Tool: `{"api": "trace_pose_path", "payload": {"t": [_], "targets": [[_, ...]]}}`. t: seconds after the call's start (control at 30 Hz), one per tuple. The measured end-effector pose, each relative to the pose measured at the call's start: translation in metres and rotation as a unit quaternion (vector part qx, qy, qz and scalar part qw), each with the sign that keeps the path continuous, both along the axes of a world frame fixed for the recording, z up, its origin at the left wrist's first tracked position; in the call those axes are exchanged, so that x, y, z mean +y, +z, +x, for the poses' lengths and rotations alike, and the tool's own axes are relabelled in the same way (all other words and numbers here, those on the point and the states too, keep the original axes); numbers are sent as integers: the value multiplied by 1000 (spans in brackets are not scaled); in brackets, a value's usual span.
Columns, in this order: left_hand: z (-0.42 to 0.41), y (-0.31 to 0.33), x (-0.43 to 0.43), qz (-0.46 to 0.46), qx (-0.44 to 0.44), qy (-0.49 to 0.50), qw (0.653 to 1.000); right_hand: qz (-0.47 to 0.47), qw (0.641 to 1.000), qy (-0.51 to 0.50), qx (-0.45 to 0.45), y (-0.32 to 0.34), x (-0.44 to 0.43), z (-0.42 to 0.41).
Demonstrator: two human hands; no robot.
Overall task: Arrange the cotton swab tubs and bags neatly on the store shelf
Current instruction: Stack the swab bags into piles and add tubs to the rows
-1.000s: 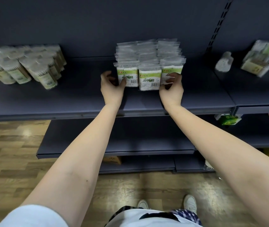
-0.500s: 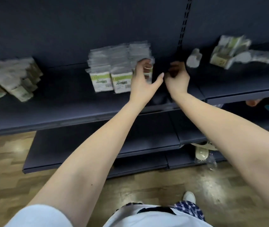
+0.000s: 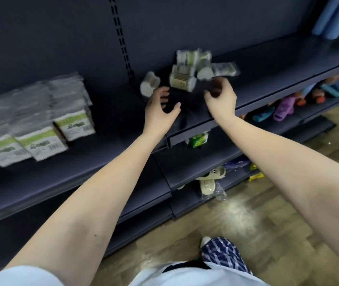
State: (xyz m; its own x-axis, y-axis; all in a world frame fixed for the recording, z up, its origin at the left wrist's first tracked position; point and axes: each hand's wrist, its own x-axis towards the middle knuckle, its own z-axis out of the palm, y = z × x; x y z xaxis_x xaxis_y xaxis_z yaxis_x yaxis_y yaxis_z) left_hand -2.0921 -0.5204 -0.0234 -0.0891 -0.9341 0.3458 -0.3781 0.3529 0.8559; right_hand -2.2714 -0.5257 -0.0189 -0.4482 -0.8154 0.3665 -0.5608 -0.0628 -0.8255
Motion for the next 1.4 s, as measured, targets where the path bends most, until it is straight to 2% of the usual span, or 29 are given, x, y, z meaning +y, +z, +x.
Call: {"api": "trace_pose_path", "payload": {"t": [0.4,0.57,0.7,0.77,0.83,0.97,1.1,1.17,1.27,1.4], "targets": [[-79,-5,-92,-15,-45,75,996,-6,999,41,-25,-1,-85,-88],[-96,7,-122,-54,-104,108,987,10,996,67,63,-4,-116,-117],[-100,22,-150,-50,-189,96,976,109,978,97,148,-7,-149,-137],[-100,28,-161,-45,-209,82,974,155,970,106,152,-11,-159,-141],[-104,31,-171,-27,-222,79,971,171,969,113,138,-17,-160,-142],[-121,36,-193,18,-242,41,969,138,978,95,122,-22,-157,-147],[-133,33,-211,64,-281,3,958,140,989,38,27,-22,-160,-153],[-137,28,-216,82,-312,21,946,140,989,39,14,-22,-161,-153],[-137,23,-220,62,-372,88,922,117,993,31,-7,-24,-160,-151],[-125,18,-225,41,-334,106,936,55,994,46,-81,-25,-155,-152]]}}
